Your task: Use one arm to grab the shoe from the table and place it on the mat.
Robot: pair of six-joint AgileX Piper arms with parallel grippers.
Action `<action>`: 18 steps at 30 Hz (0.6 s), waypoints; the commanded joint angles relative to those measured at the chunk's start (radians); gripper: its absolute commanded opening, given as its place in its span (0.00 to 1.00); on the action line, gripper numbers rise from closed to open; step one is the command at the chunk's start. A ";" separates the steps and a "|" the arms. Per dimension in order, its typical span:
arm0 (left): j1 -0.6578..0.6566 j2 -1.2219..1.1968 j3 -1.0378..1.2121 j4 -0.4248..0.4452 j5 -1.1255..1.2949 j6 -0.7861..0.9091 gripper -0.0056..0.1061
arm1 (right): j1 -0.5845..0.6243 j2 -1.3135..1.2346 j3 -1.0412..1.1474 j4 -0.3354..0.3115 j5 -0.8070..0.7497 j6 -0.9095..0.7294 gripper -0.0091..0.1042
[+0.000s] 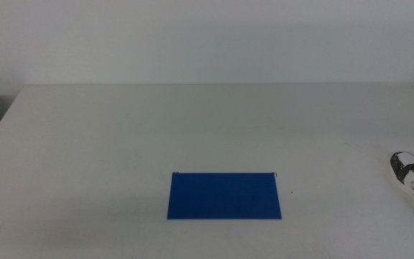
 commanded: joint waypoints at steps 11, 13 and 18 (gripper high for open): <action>-0.005 -0.007 0.005 -0.009 -0.081 -0.006 0.89 | -0.100 0.292 -0.085 0.010 -0.032 -0.020 0.84; -0.005 -0.007 0.005 -0.009 -0.081 -0.006 0.89 | -0.110 0.330 -0.085 0.010 -0.037 -0.060 0.84; -0.005 -0.007 0.005 -0.009 -0.081 -0.006 0.89 | -0.121 0.408 -0.085 0.006 -0.133 -0.207 0.84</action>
